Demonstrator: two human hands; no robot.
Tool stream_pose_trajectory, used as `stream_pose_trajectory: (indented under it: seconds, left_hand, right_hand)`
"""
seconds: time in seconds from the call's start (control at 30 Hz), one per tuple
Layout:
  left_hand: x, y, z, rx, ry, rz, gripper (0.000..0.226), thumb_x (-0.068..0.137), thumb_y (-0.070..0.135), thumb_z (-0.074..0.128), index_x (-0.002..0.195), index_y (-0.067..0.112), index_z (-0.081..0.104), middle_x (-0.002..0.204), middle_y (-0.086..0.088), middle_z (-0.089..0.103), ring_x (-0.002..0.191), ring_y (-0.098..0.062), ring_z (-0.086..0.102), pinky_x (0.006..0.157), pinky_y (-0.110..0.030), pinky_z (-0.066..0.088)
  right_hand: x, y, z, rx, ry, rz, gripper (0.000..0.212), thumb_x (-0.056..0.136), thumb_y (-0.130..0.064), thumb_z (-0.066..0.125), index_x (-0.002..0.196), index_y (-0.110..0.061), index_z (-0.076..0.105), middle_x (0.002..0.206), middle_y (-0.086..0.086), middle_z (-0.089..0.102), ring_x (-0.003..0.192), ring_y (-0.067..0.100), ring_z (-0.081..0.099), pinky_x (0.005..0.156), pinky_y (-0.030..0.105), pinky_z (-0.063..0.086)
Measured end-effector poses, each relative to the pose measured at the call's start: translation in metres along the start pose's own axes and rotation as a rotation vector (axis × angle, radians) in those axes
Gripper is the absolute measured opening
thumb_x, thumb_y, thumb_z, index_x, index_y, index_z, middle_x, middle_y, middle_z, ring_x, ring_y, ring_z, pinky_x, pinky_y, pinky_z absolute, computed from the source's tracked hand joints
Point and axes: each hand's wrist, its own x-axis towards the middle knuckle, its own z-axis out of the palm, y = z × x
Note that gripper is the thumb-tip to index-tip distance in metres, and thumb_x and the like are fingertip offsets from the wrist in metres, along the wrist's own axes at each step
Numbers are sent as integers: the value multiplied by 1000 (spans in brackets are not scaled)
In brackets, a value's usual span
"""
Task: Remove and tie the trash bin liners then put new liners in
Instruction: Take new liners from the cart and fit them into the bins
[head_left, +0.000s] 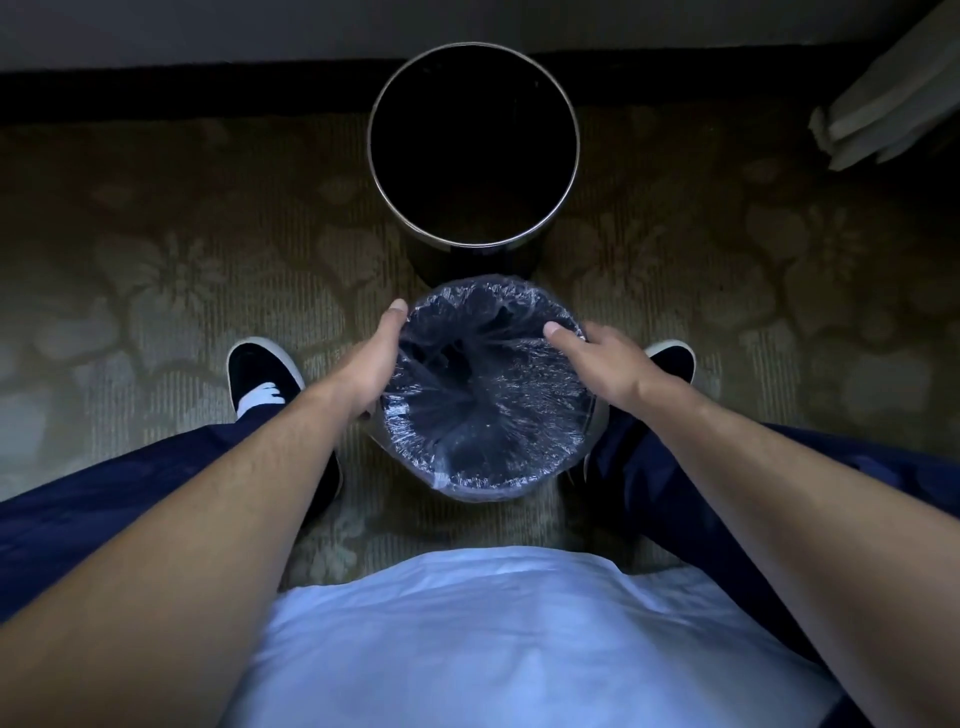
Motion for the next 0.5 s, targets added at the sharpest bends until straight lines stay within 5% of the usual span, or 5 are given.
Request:
stream_pose_trajectory:
  seconds: [0.1,0.2,0.27,0.4,0.5]
  left_hand:
    - [-3,3,3,43,180,46,94,85,85,13,138,20,56,137,-11,58,126,-35,53,108,-47,39]
    - [-8,11,1,253,708,396,51,102,51,34,127,11,54,125,-16,55,117,-32,52,90,-40,40]
    - [-18,22,1,586,850,669,37,97,40,45,119,12,55,114,-12,56,106,-28,52,89,-42,45]
    - [-31,35,16,1197,388,954,34,97,38,47,121,15,56,112,-9,60,102,-26,55,88,-41,47]
    - [-34,35,27,1560,96,873,49,100,48,38,139,18,48,137,-7,54,130,-27,47,111,-46,36]
  right_hand:
    - [-3,8,-3,-25,8,14,73,97,-68,42,147,-15,46,148,6,50,135,28,47,105,39,37]
    - [-6,6,-3,-302,383,-194,59,100,-57,46,142,-15,49,140,10,54,128,28,50,103,42,42]
    - [-8,-3,-3,-534,529,-477,41,100,-45,49,128,-16,59,125,7,58,118,25,52,100,42,44]
    - [-18,-30,5,-836,310,-862,23,92,-30,58,108,-16,66,102,5,64,99,30,60,88,44,46]
    - [-26,-31,21,-1166,-21,-722,53,93,-47,53,139,-22,51,143,4,52,141,28,40,117,47,28]
